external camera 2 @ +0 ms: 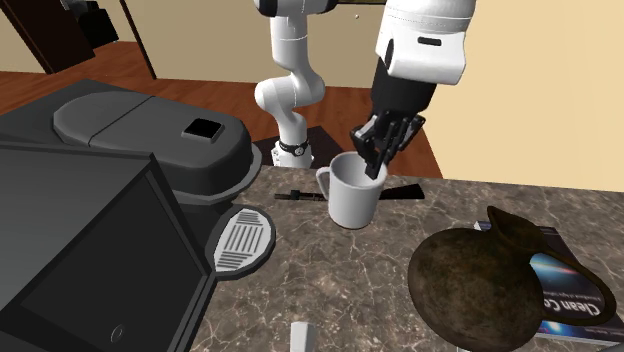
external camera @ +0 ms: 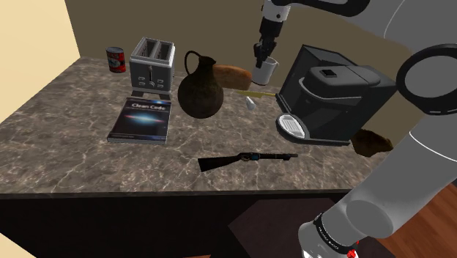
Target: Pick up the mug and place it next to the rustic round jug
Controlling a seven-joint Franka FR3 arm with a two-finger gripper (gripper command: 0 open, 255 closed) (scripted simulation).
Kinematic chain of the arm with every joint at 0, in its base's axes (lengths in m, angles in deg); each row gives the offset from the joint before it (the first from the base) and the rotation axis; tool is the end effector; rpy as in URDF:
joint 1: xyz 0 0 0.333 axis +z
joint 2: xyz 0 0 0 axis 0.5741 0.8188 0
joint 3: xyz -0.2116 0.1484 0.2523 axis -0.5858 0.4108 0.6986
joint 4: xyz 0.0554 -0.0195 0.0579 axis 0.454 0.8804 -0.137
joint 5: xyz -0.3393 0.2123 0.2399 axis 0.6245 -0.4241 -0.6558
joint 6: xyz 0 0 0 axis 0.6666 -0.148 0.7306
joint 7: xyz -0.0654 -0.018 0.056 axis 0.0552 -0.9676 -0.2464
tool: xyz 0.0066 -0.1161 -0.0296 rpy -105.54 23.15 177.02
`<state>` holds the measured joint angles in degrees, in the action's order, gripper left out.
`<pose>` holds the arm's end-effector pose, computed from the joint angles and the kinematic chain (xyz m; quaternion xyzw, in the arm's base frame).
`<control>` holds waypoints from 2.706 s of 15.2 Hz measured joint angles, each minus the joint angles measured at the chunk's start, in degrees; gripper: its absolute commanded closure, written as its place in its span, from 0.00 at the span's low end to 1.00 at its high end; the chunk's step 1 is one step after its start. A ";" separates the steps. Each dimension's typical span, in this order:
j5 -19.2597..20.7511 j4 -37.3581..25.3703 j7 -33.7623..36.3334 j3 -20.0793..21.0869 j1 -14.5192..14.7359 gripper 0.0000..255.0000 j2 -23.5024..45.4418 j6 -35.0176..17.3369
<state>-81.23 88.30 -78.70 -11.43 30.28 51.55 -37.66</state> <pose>0.6628 -0.0691 0.6399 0.9964 0.0748 -0.0105 0.0395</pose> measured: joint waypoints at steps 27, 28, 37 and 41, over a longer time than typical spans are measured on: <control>0.35 21.94 1.54 -0.12 -0.16 1.00 -0.53 -21.36; 0.38 22.58 1.62 -0.12 -0.16 1.00 -0.39 -22.14; 0.61 26.60 2.17 -0.15 -0.18 1.00 1.81 -28.35; 0.75 28.64 2.39 -0.20 -0.22 1.00 2.79 -31.36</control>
<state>-80.48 116.94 -76.32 -11.62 30.05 54.34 -69.01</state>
